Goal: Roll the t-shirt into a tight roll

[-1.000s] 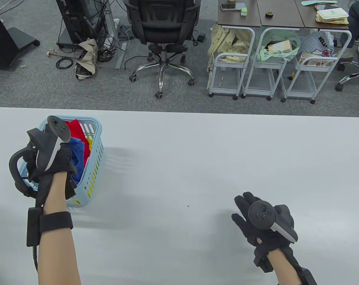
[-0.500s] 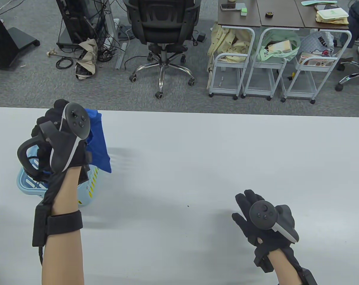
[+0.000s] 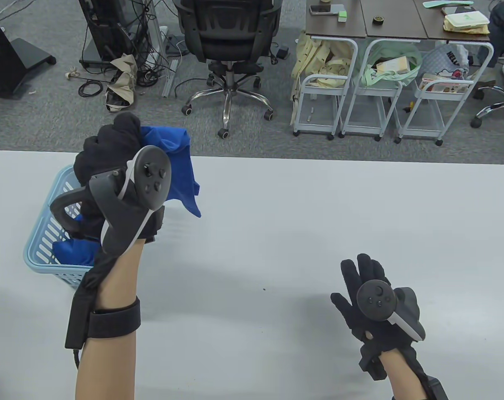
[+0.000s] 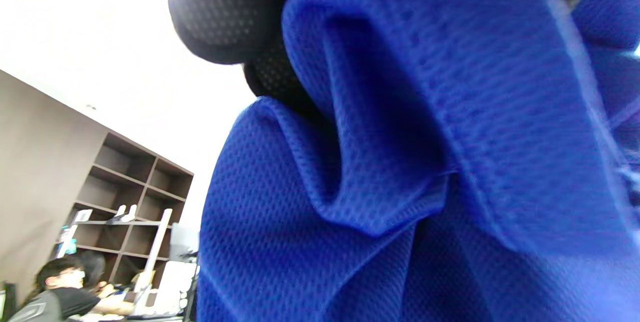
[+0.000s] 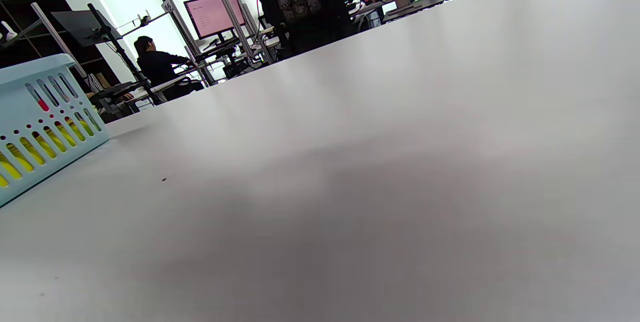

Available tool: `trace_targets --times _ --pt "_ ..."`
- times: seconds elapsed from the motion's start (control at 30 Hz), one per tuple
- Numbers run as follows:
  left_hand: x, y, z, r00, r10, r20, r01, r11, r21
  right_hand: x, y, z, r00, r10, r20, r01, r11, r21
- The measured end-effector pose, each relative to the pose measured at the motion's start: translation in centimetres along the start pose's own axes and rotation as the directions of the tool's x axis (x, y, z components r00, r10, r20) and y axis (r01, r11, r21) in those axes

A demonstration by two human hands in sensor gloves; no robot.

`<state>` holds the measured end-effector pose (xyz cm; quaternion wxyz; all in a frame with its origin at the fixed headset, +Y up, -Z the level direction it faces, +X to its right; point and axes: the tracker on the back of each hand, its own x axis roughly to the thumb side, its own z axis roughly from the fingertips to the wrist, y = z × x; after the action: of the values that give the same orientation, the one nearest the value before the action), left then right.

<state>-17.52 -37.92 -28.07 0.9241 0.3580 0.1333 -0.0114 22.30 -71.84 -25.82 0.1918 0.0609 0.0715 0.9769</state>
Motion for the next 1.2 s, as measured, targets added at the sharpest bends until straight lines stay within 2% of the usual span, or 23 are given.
trace_targets --times 0.17,0.33,0.6,0.9,1.07,1.2 --pt "2.0 3.0 0.6 0.998 0.047 0.053 -0.051 0.995 0.086 -0.2 -0.4 0.1 1.0 -0.011 -0.011 0.01 1.0 -0.016" --pt "3.6 5.2 1.1 0.992 0.091 0.093 -0.101 0.988 0.119 -0.6 -0.9 0.3 0.999 -0.026 -0.023 0.025 0.999 -0.035" --pt "5.8 6.7 2.6 0.979 0.133 0.153 -0.154 0.979 0.133 -1.7 -2.3 0.7 0.996 -0.074 -0.052 0.069 0.993 -0.092" --pt "9.1 9.0 5.4 0.929 0.27 0.255 -0.319 0.932 0.175 -3.2 -3.6 1.1 0.987 -0.134 -0.084 0.121 0.983 -0.139" --pt "10.0 8.2 6.3 0.9 0.329 0.286 -0.378 0.916 0.135 -3.9 -4.2 1.4 0.982 -0.161 -0.103 0.143 0.976 -0.166" --pt "9.9 5.3 6.7 0.877 0.39 0.28 -0.414 0.91 0.027 -4.2 -4.4 1.5 0.979 -0.172 -0.112 0.151 0.973 -0.173"
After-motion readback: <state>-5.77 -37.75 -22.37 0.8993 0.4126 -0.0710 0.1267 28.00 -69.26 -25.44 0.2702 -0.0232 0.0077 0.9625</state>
